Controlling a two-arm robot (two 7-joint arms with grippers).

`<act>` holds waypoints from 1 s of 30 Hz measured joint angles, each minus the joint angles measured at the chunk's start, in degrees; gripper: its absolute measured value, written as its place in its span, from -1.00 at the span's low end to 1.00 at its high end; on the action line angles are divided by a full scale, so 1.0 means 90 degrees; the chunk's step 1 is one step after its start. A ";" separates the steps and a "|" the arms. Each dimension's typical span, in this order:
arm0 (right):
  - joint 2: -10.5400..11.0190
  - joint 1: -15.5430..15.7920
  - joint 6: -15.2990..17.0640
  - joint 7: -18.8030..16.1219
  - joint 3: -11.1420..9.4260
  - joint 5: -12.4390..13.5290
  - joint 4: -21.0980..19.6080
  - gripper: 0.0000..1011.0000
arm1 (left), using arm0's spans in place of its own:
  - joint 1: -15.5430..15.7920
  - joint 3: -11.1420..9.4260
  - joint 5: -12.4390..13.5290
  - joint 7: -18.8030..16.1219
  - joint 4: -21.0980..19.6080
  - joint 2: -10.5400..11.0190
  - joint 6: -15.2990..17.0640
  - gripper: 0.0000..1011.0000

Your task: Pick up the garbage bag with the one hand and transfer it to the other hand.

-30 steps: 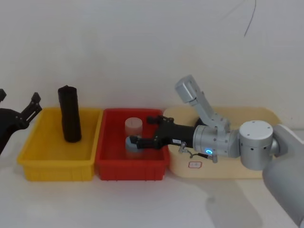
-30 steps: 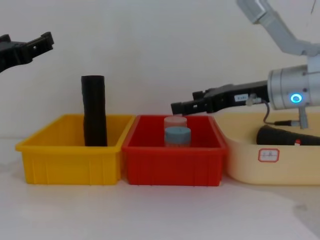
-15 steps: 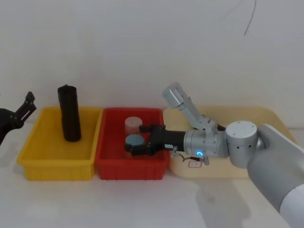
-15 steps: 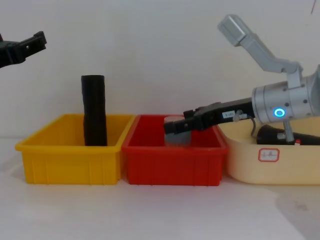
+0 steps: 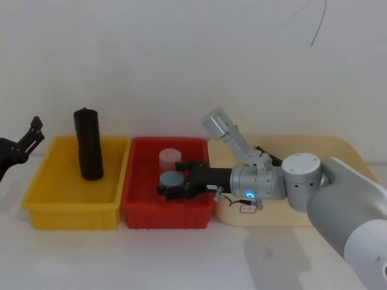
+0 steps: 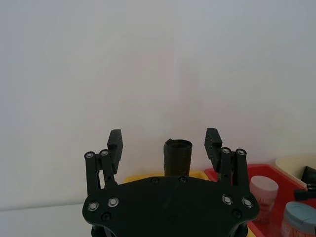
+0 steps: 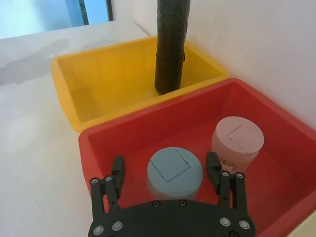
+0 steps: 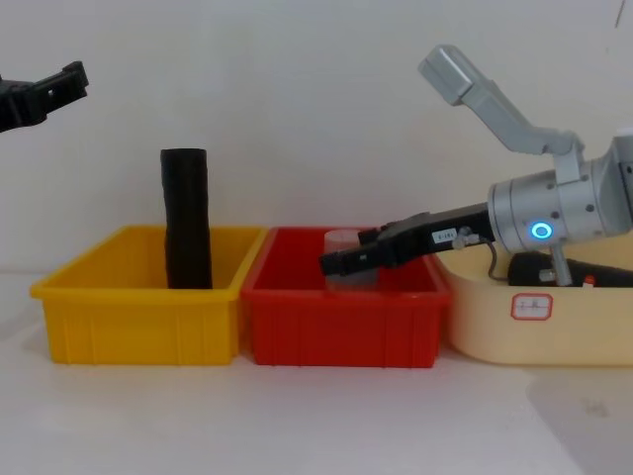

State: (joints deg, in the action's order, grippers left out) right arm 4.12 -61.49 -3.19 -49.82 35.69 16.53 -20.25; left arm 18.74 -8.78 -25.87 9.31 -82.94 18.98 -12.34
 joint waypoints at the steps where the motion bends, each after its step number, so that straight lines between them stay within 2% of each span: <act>1: -0.0040 -0.0053 -0.0069 -0.0022 -0.0002 -0.0008 0.0128 0.98 | -0.0001 0.0001 0.0001 -0.0001 -0.0001 0.0001 0.0000 0.98; 8: -0.0281 -0.0365 -0.0401 -0.0106 0.0048 0.0008 0.0888 0.98 | -0.0005 0.0006 0.0006 -0.0005 -0.0003 0.0004 0.0000 0.98; 17: -0.0424 -0.0554 -0.0597 -0.0154 0.0096 0.0042 0.1347 0.95 | -0.0007 0.0009 0.0006 -0.0011 -0.0003 0.0005 0.0000 0.98; 22: -0.0474 -0.0625 -0.0673 -0.0174 0.0112 0.0055 0.1515 0.72 | -0.0007 0.0009 0.0006 -0.0011 -0.0003 0.0005 0.0000 0.98; 24: -0.0485 -0.0638 -0.0684 -0.0176 0.0115 0.0058 0.1546 0.69 | -0.0007 0.0009 0.0006 -0.0011 -0.0003 0.0005 0.0000 0.98; 25: -0.0496 -0.0653 -0.0697 -0.0179 0.0119 0.0060 0.1580 0.58 | -0.0007 0.0009 0.0006 -0.0011 -0.0003 0.0005 0.0000 0.98; 30: -0.0521 -0.0682 -0.0731 -0.0187 0.0126 0.0065 0.1658 0.31 | -0.0007 0.0008 0.0005 -0.0011 -0.0003 0.0005 0.0000 0.98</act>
State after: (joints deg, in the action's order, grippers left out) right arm -0.56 -67.64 -9.77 -51.50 36.82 17.12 -5.32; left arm 18.68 -8.71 -25.82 9.21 -82.97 19.02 -12.34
